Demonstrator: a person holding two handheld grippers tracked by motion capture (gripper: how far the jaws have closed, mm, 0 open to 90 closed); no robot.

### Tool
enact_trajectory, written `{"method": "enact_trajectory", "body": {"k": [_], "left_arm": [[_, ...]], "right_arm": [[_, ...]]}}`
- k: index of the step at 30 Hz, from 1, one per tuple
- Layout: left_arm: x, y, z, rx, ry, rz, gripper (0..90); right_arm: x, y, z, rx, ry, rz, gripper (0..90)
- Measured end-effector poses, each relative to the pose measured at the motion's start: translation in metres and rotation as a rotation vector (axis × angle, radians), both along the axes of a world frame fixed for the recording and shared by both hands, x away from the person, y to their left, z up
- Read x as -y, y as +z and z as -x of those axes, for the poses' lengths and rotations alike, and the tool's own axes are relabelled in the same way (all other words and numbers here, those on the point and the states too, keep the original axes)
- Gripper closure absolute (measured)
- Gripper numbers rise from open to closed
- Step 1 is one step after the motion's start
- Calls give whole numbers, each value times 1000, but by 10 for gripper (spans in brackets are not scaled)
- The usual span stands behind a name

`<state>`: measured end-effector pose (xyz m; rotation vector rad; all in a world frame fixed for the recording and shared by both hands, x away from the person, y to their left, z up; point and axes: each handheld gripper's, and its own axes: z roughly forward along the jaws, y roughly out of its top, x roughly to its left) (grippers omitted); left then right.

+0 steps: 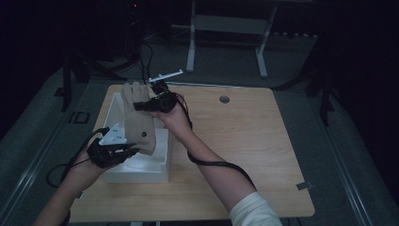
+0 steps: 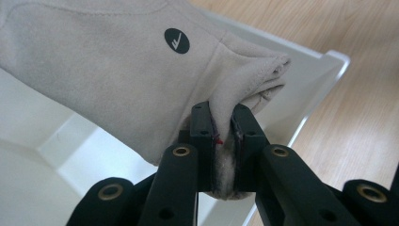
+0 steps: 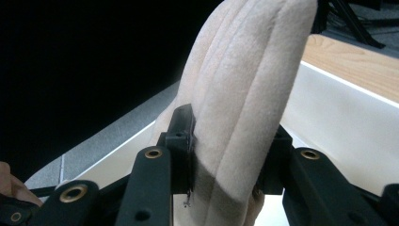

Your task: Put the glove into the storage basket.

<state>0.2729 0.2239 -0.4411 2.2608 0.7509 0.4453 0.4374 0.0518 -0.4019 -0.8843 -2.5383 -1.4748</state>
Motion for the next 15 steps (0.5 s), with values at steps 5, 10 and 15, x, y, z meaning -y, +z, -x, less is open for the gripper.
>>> {"method": "enact_trajectory", "body": {"k": [5, 10, 15], "left_arm": [[-2, -17, -3, -28, 22, 5, 823], [1, -34, -7, -52, 36, -12, 822], [10, -48, -8, -60, 74, -24, 822]], "right_arm": [[-8, -19, -4, -25, -16, 37, 645], [-14, -38, -7, -42, -28, 86, 645], [-18, -49, -11, -54, -36, 158, 644]]}}
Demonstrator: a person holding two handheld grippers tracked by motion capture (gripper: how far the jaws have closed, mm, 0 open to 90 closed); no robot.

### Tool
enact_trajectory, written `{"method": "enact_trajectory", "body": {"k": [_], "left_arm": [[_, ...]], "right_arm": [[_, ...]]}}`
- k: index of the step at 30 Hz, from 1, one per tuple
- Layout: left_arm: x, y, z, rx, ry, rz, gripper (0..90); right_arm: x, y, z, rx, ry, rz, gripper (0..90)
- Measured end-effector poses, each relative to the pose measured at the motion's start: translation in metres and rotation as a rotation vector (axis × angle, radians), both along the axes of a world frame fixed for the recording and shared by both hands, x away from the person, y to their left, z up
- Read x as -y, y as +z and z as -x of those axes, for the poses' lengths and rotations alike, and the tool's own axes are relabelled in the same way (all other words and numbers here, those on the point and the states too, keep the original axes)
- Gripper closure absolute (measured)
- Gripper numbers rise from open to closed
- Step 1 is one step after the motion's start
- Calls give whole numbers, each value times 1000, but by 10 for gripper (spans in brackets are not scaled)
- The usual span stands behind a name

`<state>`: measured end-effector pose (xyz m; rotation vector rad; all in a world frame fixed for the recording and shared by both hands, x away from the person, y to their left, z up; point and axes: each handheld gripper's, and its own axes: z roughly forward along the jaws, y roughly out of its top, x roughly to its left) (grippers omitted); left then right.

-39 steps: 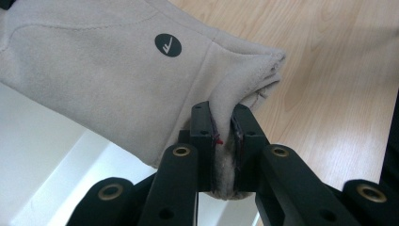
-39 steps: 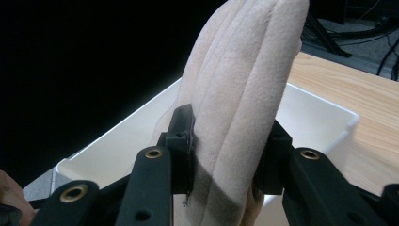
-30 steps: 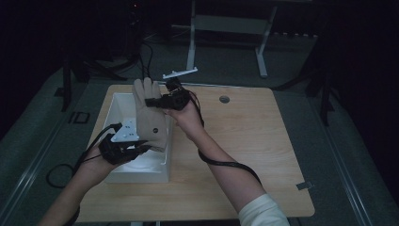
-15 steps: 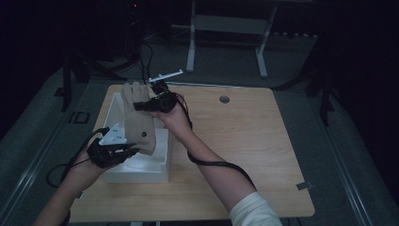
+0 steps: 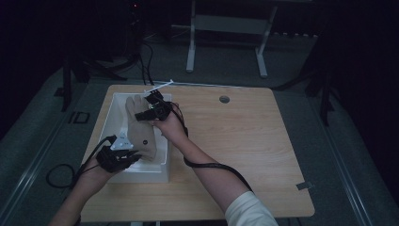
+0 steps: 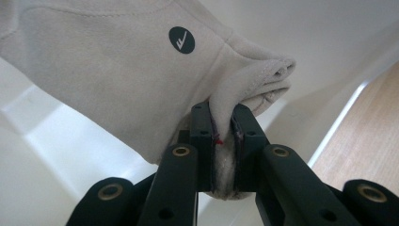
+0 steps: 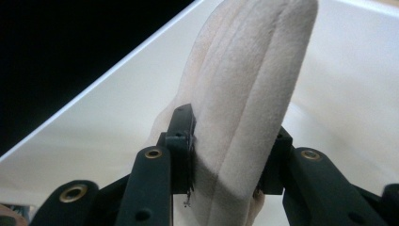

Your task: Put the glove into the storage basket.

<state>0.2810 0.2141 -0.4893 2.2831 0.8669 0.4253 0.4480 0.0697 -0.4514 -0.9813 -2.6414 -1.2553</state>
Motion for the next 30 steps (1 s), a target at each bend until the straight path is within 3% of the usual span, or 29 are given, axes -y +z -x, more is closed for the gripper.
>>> {"method": "enact_trajectory", "body": {"k": [2, 5, 12, 14, 17, 19, 21, 26, 27, 30], "left_arm": [[1, -5, -1, -8, 8, 16, 821], [2, -11, -1, -17, 12, 33, 821], [1, -16, 1, -28, 4, 49, 820], [2, -17, -1, -35, 9, 43, 808], [3, -19, -4, -51, 37, 41, 694], [4, -18, -5, -51, 43, 53, 625], [4, -16, -5, -49, 42, 61, 617], [3, -12, -5, -42, 71, 101, 547], [3, -9, -4, -40, 78, 127, 538], [4, 0, -2, -24, 89, 187, 523]], "right_arm": [[-1, 0, 0, 4, 7, 16, 640], [-4, -1, 1, 24, 17, 93, 634], [-5, -4, -2, -3, 53, 171, 612], [-8, -5, -2, 11, 54, 191, 564], [-10, -4, -2, 29, 46, 212, 459], [-10, -3, -3, 34, 41, 209, 383], [-10, -1, -3, 62, 27, 225, 368], [-3, 3, -5, 61, 34, 193, 330], [3, 7, -4, 53, 61, 153, 279], [12, 12, -2, 51, 98, 112, 209]]}}
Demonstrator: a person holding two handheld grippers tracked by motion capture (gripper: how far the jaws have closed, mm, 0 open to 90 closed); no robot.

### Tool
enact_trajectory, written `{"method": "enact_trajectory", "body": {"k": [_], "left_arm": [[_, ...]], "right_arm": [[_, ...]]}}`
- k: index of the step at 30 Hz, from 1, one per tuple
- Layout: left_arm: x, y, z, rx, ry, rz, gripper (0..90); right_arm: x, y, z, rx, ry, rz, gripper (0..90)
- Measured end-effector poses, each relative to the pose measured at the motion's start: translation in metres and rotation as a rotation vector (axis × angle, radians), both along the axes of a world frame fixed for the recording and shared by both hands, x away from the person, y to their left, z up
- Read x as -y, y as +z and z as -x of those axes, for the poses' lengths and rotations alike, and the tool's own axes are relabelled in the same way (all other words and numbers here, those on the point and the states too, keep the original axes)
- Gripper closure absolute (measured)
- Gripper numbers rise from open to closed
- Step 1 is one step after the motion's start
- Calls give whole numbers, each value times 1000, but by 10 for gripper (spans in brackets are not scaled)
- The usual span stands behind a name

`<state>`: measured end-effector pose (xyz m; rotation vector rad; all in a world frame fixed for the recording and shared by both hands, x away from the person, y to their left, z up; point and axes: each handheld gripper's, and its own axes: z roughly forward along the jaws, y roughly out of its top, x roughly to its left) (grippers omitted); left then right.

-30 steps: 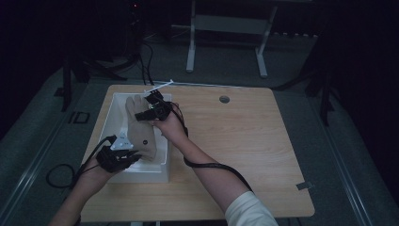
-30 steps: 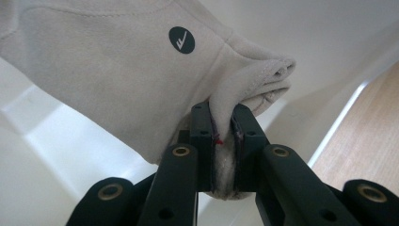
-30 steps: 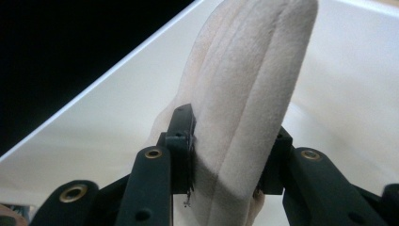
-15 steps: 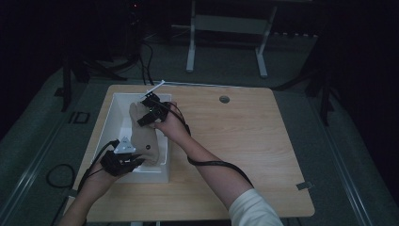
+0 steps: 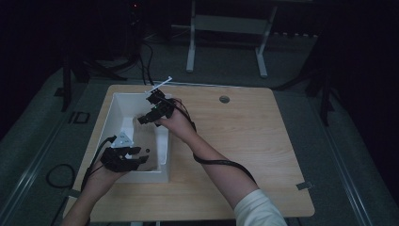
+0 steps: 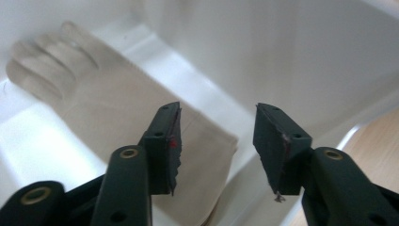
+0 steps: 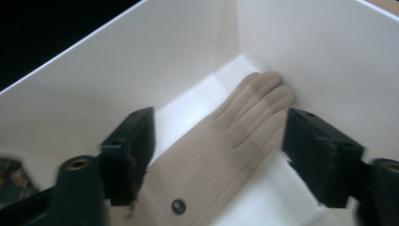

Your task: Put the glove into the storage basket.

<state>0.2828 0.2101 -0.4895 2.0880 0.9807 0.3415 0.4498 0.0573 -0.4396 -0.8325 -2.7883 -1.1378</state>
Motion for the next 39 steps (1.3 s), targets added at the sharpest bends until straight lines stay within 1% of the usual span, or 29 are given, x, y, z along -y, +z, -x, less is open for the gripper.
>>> {"method": "enact_trajectory", "body": {"k": [1, 2, 3, 4, 5, 6, 7, 8, 10, 11, 12, 14, 15, 18, 20, 21, 22, 23, 24, 25, 26, 27, 28, 29, 30, 32, 34, 36, 39], "left_arm": [[0, 0, 0, 0, 0, 0, 521], [2, 6, 1, 15, 2, 26, 511], [2, 6, 1, 15, 2, 26, 511], [3, 12, 3, 26, 9, 43, 511], [3, 12, 3, 26, 9, 43, 511], [4, 18, 3, 34, 4, 58, 511], [4, 18, 3, 34, 4, 58, 511], [7, 25, 4, 46, -5, 69, 511], [9, 27, 4, 51, -10, 68, 511], [12, 31, 5, 60, -17, 56, 511], [16, 34, 5, 65, -36, 46, 511], [16, 34, 5, 65, -36, 46, 511], [25, 40, 5, 75, -51, 49, 512], [31, 46, 5, 86, -65, 66, 512], [31, 46, 5, 86, -65, 66, 511], [41, 52, 5, 99, -91, 84, 494], [44, 53, 5, 101, -105, 92, 488], [47, 55, 5, 103, -115, 98, 454], [47, 55, 5, 103, -115, 98, 415], [54, 57, 5, 111, -122, 87, 383], [54, 57, 5, 111, -122, 87, 364], [58, 58, 5, 110, -131, 97, 364], [61, 59, 4, 111, -132, 100, 337], [61, 59, 4, 111, -132, 100, 316], [70, 62, 5, 113, -166, 102, 257], [78, 65, 6, 117, -188, 103, 208], [87, 67, 7, 113, -210, 100, 157], [95, 68, 8, 118, -223, 102, 151], [107, 70, 9, 123, -243, 115, 151]], "right_arm": [[0, 0, 0, 0, 0, 0, 209], [7, 4, 2, 0, 12, -28, 209], [10, 6, 3, 4, 25, -30, 201], [13, 8, 5, 9, 30, -39, 202], [13, 8, 5, 9, 30, -39, 202], [20, 12, 8, 17, 42, -55, 202], [20, 12, 8, 17, 42, -55, 202], [27, 17, 12, 29, 53, -74, 202], [31, 20, 14, 33, 59, -80, 202], [39, 25, 18, 56, 67, -81, 202], [42, 26, 19, 64, 72, -84, 200], [44, 28, 20, 67, 70, -82, 200], [52, 32, 23, 80, 75, -81, 201], [63, 37, 28, 96, 81, -84, 200], [67, 38, 30, 101, 83, -89, 200], [75, 40, 33, 109, 82, -90, 199], [81, 40, 34, 116, 85, -93, 198], [86, 41, 35, 120, 85, -92, 197], [86, 41, 35, 120, 85, -92, 197], [96, 42, 37, 124, 76, -95, 196], [96, 42, 37, 124, 76, -95, 196], [100, 42, 38, 128, 76, -96, 197], [105, 42, 39, 136, 70, -92, 197], [105, 42, 39, 136, 70, -92, 197], [119, 42, 41, 147, 64, -88, 196], [128, 41, 43, 157, 56, -84, 196], [137, 40, 45, 158, 53, -86, 194], [145, 39, 47, 164, 50, -78, 194], [157, 36, 49, 158, 40, -80, 194]]}}
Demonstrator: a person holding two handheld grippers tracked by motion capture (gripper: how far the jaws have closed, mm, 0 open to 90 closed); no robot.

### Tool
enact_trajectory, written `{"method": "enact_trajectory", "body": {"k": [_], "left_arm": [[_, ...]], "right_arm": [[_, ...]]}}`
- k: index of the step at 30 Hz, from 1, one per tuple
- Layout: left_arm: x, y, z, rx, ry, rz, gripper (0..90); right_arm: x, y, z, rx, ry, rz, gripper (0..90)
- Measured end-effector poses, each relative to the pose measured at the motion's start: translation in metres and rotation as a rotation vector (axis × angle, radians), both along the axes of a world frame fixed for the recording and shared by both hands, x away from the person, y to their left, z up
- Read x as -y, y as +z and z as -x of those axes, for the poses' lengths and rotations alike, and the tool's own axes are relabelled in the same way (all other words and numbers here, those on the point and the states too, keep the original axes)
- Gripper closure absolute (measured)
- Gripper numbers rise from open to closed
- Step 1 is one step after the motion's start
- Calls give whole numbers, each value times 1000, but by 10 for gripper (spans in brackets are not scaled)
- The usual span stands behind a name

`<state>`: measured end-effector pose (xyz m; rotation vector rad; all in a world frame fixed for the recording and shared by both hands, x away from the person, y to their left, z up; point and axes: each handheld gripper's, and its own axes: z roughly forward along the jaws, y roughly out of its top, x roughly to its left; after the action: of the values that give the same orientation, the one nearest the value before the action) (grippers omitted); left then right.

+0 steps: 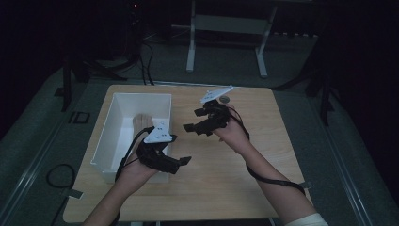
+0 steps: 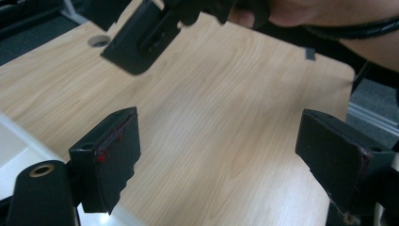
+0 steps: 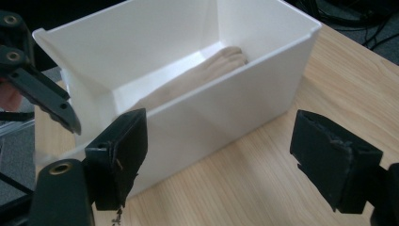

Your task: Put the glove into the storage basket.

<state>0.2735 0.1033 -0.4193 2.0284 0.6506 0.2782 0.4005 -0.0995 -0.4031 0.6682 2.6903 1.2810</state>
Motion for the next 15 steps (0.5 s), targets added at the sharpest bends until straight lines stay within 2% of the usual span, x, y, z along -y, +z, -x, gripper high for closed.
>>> {"method": "enact_trajectory", "body": {"k": [4, 6, 10, 15], "left_arm": [[16, -2, 1, 12, -28, -4, 151], [24, -6, 4, 44, -27, -4, 157], [39, -15, 3, 31, -44, -18, 156], [56, -30, 2, 17, -85, -9, 155]], "right_arm": [[15, -6, 3, -3, -8, 0, 194], [22, -10, 4, -8, -11, 0, 194], [35, -20, 7, -14, -20, 7, 194], [51, -32, 10, -23, -31, 1, 194]]}}
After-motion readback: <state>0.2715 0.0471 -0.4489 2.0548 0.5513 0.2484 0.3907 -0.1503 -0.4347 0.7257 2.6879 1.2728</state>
